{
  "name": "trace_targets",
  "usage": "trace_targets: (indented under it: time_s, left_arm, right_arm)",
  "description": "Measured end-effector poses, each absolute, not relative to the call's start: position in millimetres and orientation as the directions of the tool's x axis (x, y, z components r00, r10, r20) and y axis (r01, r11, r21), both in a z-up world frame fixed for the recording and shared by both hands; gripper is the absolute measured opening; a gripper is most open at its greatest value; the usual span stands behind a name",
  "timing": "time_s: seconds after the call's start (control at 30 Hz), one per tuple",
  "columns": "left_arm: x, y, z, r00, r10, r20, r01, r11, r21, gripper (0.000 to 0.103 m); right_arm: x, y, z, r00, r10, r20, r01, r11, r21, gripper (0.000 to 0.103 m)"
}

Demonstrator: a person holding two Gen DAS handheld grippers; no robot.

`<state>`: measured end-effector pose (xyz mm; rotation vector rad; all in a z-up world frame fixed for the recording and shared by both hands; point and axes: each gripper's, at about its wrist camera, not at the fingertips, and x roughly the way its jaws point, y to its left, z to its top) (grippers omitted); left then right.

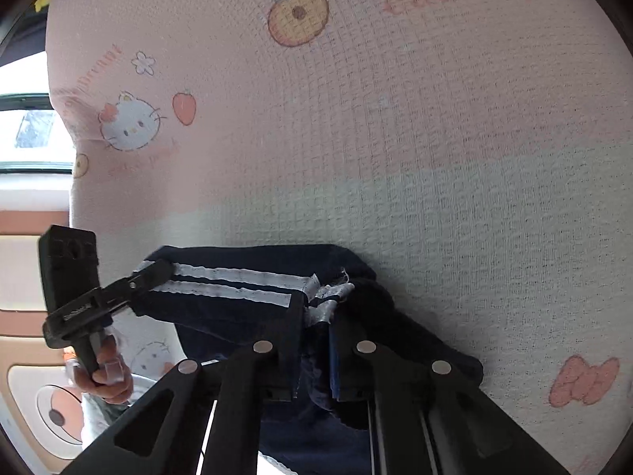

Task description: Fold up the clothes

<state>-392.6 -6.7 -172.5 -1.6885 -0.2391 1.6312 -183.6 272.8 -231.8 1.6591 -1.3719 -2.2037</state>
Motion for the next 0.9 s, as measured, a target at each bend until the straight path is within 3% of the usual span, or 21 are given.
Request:
trace_targets:
  time_s: [0.67,0.9]
  left_arm:
    - [-436,-22,-193,0.056,0.686,-0.726,-0.150,-0.713,-0.685,0.005]
    - [-453,-10,-211,0.043,0.677,-0.735,-0.106,-0.728,-0.677,0.005]
  right_arm:
    - [-147,340,-246,-0.742,-0.409,-0.531,-0.417,-0.339,0.843,0.009]
    - [-161,350,-271,-0.740,-0.394,-0.546,-0.500,-0.222,0.837,0.009]
